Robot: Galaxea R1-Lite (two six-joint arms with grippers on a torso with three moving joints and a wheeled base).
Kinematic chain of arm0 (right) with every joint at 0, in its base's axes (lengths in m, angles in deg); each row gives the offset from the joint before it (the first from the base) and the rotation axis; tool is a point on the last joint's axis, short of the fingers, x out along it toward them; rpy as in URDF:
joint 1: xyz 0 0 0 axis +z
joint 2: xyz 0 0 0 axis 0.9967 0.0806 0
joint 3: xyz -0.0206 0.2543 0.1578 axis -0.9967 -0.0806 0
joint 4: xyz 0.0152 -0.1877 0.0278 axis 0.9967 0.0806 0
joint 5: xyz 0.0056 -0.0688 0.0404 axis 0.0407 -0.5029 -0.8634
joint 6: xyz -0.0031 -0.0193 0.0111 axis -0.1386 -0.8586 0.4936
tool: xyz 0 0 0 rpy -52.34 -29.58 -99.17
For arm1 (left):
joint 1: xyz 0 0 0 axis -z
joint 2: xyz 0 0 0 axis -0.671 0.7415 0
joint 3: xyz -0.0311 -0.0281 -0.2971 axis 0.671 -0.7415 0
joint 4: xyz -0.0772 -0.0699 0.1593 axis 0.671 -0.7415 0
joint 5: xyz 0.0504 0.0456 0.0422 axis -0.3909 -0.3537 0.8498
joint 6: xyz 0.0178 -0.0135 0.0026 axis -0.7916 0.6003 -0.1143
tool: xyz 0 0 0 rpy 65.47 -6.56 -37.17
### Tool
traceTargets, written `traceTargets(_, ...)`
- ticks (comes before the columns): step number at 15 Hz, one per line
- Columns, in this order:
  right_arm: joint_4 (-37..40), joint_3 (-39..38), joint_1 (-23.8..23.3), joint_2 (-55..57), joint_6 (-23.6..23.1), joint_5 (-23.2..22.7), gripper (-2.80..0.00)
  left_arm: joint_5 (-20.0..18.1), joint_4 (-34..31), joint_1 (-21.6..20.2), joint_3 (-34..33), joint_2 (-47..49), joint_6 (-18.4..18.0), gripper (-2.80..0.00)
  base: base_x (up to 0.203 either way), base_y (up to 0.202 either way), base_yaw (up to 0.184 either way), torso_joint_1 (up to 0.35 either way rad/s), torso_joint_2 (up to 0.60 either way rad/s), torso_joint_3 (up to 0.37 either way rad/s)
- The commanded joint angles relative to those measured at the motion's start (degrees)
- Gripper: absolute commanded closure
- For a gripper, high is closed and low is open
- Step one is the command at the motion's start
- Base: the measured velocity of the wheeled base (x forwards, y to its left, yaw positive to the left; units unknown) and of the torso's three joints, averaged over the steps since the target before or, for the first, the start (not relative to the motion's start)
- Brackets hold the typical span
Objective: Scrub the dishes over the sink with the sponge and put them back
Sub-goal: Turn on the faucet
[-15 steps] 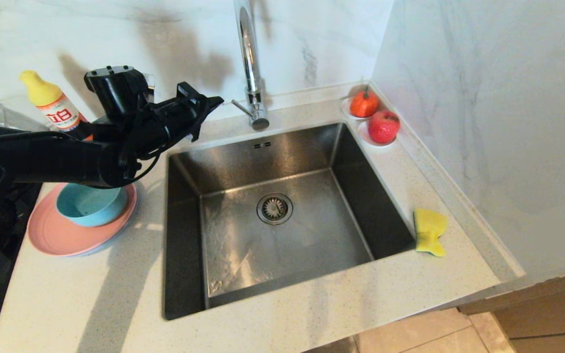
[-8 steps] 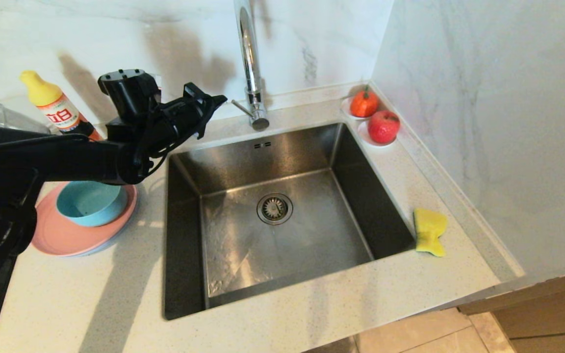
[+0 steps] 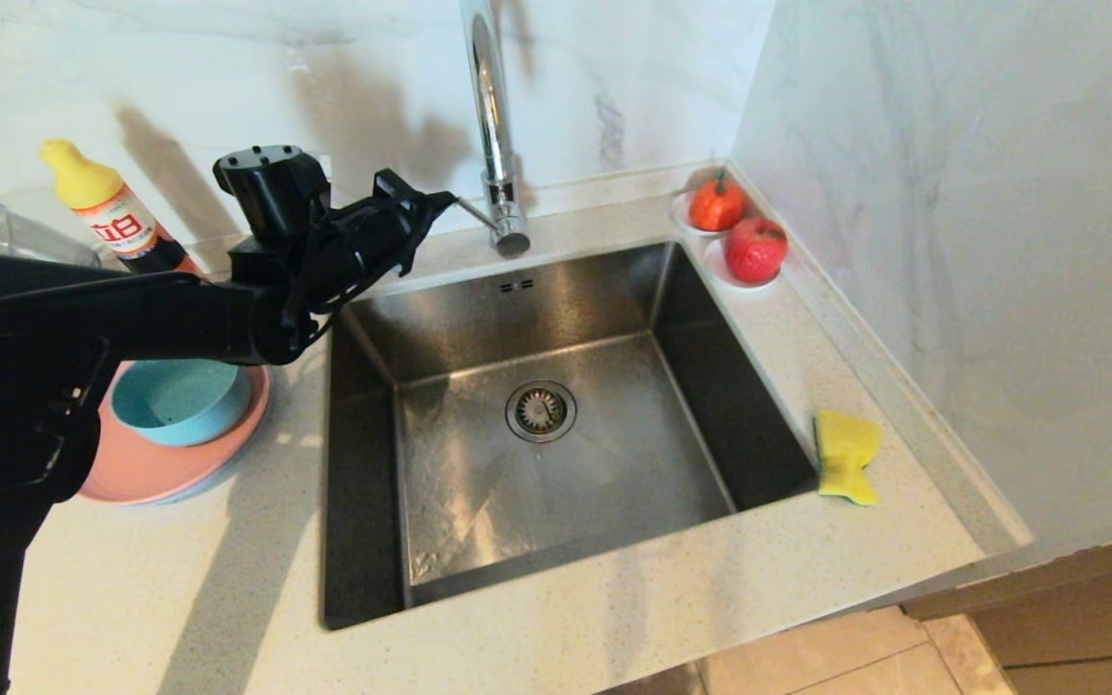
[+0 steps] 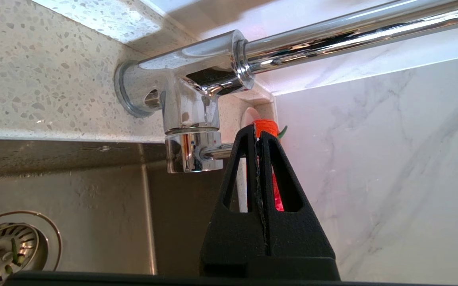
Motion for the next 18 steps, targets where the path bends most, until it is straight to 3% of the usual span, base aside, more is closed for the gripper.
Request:
traceTargets(1,0.0,0.0,0.0,0.0,0.0,0.0,0.00,-0.1,0.1,0.2,0.6,0.4,0.3,0.00,0.000,0.000,0.000,0.000,0.00,0.000)
traceTargets(18,0.0,0.0,0.0,0.0,0.0,0.0,0.00,2.2,1.9,0.6,6.2,4.0,0.1,0.00,0.000,0.000,0.000,0.000,0.00,0.000)
